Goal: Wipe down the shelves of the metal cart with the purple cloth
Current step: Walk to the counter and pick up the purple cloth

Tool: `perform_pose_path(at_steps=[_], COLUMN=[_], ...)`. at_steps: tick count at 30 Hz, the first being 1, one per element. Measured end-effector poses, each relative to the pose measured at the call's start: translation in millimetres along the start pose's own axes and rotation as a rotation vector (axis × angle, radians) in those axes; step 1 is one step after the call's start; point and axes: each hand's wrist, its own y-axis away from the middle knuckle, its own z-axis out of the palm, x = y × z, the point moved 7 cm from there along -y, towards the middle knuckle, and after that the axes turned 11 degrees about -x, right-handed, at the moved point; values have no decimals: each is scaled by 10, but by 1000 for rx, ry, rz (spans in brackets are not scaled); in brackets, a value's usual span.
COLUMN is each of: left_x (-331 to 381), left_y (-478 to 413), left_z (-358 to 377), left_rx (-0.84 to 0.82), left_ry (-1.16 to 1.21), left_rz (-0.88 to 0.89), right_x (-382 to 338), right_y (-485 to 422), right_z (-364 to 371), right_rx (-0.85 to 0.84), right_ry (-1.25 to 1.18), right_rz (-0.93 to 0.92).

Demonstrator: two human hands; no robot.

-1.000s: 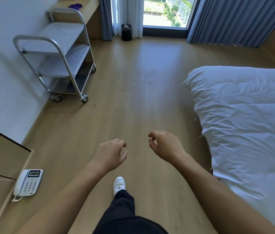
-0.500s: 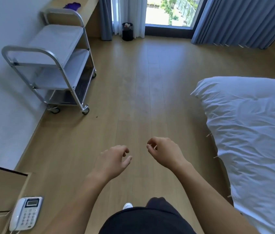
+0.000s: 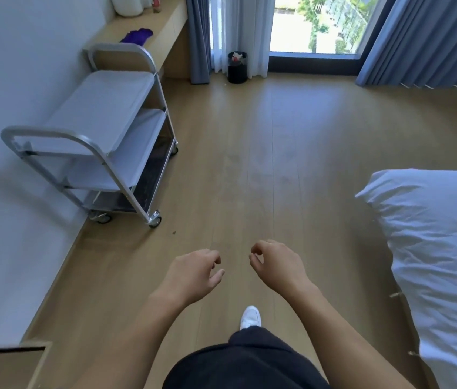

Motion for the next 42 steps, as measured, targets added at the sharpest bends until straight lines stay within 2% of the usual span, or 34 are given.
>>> perform_pose_path(at_steps=[5, 14, 23, 28, 34, 42], left_x=[-240, -833, -1842, -2231, -2741, -3474], left_y=[-770, -2267, -4023, -4732, -5521, -6959], left_z=[-637, -1160, -2518, -3225, -3588, -4402], left_rx=[62, 2, 58, 76, 62, 112], left_ry=[77, 219, 220, 210, 257, 286], left_rz=[-55, -81, -53, -30, -78, -198], right_x=[-126, -61, -506, -766, -903, -1127], right_y=[-983, -2600, -4723, -5559, -6617, -8494], right_z=[-606, -1070, -2031, -2473, -2632, -3243], right_rx=[-37, -109, -80, -30, -107, -157], right_ry=[48, 85, 98, 37, 43, 95], right_rz=[-54, -42, -19, -40, -67, -172])
